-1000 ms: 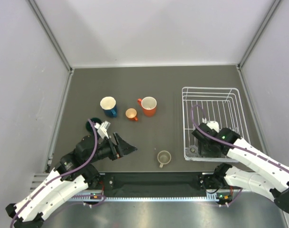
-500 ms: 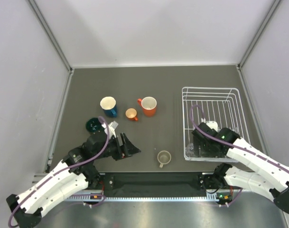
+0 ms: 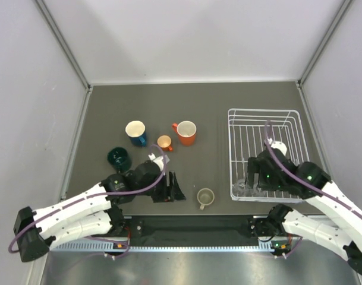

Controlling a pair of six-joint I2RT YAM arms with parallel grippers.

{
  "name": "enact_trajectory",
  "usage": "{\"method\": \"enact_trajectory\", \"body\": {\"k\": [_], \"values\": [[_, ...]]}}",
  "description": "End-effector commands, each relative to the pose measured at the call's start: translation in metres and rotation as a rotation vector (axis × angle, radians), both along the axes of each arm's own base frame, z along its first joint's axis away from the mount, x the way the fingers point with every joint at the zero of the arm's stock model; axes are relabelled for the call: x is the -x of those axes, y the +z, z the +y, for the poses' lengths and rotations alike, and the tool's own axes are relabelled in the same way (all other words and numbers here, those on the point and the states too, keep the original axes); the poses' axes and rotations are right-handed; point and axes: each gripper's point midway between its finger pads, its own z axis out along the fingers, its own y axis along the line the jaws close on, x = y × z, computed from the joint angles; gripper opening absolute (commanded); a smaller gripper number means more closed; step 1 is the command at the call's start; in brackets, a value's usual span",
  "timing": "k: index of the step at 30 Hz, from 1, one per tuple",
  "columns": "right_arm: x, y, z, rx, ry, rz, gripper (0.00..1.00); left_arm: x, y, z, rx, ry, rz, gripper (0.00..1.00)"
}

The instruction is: Load the cups into the dish rack

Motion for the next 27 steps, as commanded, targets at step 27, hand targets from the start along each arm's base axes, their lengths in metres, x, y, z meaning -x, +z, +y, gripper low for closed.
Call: {"method": "enact_trajectory", "body": {"k": [27], "values": [[0.016, 0.07, 0.036, -0.495, 0.101, -0.242, 0.9, -0.034, -0.033, -0.082, -0.397, -0.013, -0.323, 0.59]]}}
